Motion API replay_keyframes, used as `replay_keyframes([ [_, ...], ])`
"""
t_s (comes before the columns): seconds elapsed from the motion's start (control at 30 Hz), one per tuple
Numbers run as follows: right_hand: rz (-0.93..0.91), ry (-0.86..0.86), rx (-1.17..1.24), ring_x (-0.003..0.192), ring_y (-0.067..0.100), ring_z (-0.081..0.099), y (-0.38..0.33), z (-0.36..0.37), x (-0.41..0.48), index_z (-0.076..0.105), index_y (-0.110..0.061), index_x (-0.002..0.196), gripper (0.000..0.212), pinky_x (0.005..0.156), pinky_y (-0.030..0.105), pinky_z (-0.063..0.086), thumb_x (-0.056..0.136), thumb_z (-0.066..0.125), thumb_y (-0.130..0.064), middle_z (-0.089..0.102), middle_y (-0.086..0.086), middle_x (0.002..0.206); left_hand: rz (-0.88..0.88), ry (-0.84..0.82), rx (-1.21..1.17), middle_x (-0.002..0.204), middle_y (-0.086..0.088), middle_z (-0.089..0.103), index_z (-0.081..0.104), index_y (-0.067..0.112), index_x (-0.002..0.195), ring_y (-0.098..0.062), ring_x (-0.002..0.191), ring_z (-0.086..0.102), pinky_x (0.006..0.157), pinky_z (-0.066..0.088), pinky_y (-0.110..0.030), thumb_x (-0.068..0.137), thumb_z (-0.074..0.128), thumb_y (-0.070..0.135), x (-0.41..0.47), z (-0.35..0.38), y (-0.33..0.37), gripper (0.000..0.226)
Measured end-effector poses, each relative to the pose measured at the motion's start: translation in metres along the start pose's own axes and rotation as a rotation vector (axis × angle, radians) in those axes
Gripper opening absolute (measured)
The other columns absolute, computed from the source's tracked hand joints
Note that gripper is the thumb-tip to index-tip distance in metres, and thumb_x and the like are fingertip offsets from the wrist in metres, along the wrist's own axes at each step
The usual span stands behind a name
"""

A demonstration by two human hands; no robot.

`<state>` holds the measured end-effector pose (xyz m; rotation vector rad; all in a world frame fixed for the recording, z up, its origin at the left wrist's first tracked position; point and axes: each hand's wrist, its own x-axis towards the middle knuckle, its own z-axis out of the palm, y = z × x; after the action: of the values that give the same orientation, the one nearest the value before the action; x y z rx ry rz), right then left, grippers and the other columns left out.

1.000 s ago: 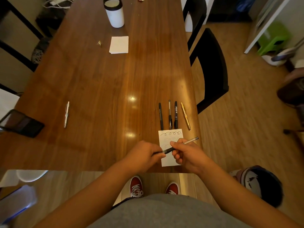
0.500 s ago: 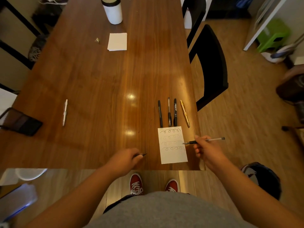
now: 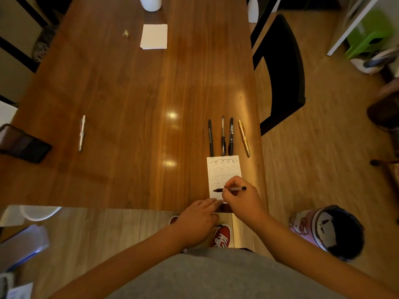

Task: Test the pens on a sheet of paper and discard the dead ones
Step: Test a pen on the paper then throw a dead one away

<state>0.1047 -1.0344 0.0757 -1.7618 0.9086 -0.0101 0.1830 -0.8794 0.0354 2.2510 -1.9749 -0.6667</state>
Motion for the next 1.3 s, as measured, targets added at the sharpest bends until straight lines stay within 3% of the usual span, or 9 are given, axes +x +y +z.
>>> replay_keyframes([
  [0.27, 0.02, -0.021, -0.022, 0.073, 0.013, 0.065, 0.008, 0.0, 0.002, 0.06, -0.029, 0.083, 0.015, 0.051, 0.01, 0.05, 0.088, 0.065, -0.016, 0.064, -0.009, 0.08, -0.019, 0.031, -0.028, 0.151, -0.005, 0.037, 0.064, 0.015, 0.119, -0.024, 0.138, 0.031, 0.113, 0.026, -0.041, 0.099, 0.048, 0.035, 0.006, -0.01, 0.006, 0.033],
  [0.43, 0.014, -0.032, -0.013, 0.072, 0.015, 0.066, 0.008, -0.001, 0.004, 0.061, -0.029, 0.081, 0.016, 0.052, 0.014, 0.053, 0.087, 0.065, -0.015, 0.065, -0.007, 0.079, -0.036, 0.037, -0.092, 0.146, -0.007, 0.04, 0.065, 0.011, 0.117, -0.02, 0.127, 0.042, 0.103, 0.04, -0.033, 0.099, 0.05, 0.035, 0.011, -0.014, 0.011, 0.033],
  [0.63, -0.005, -0.018, -0.055, 0.067, 0.009, 0.064, 0.008, -0.001, 0.006, 0.059, -0.031, 0.079, 0.019, 0.047, 0.007, 0.046, 0.089, 0.065, -0.017, 0.064, -0.012, 0.075, 0.036, -0.055, 0.041, 0.158, -0.011, 0.023, 0.067, 0.013, 0.116, -0.027, 0.143, 0.024, 0.114, 0.032, -0.045, 0.099, 0.05, 0.034, 0.01, -0.008, 0.009, 0.032],
  [0.93, 0.015, -0.003, -0.09, 0.073, 0.009, 0.062, 0.01, -0.01, 0.013, 0.056, -0.032, 0.078, 0.022, 0.046, 0.008, 0.045, 0.087, 0.065, -0.014, 0.062, -0.013, 0.079, 0.006, 0.0, -0.031, 0.158, -0.006, 0.024, 0.07, 0.015, 0.105, -0.024, 0.144, 0.023, 0.116, 0.026, -0.04, 0.098, 0.051, 0.037, 0.015, -0.003, 0.011, 0.03],
  [1.03, 0.021, -0.007, -0.105, 0.078, 0.012, 0.062, 0.012, -0.012, 0.013, 0.055, -0.03, 0.08, 0.02, 0.056, 0.013, 0.049, 0.087, 0.065, -0.015, 0.062, -0.012, 0.082, 0.011, 0.028, -0.047, 0.155, -0.007, 0.03, 0.07, 0.014, 0.104, -0.024, 0.14, 0.029, 0.11, 0.033, -0.038, 0.097, 0.053, 0.036, 0.016, -0.004, 0.009, 0.029],
  [1.2, 0.037, -0.021, -0.067, 0.076, 0.018, 0.068, 0.017, -0.013, 0.009, 0.059, -0.028, 0.083, 0.014, 0.063, 0.032, 0.062, 0.086, 0.065, -0.016, 0.065, -0.004, 0.081, 0.032, -0.006, -0.005, 0.156, -0.005, 0.027, 0.069, 0.015, 0.111, -0.026, 0.139, 0.028, 0.108, 0.037, -0.042, 0.097, 0.051, 0.037, 0.018, -0.005, 0.008, 0.031],
  [1.3, 0.037, -0.034, -0.045, 0.076, 0.019, 0.069, 0.018, -0.012, 0.009, 0.06, -0.029, 0.082, 0.016, 0.063, 0.035, 0.063, 0.086, 0.065, -0.015, 0.066, -0.002, 0.081, 0.042, 0.002, 0.01, 0.155, -0.006, 0.03, 0.07, 0.017, 0.11, -0.027, 0.138, 0.03, 0.107, 0.037, -0.043, 0.097, 0.052, 0.037, 0.018, -0.004, 0.009, 0.031],
])
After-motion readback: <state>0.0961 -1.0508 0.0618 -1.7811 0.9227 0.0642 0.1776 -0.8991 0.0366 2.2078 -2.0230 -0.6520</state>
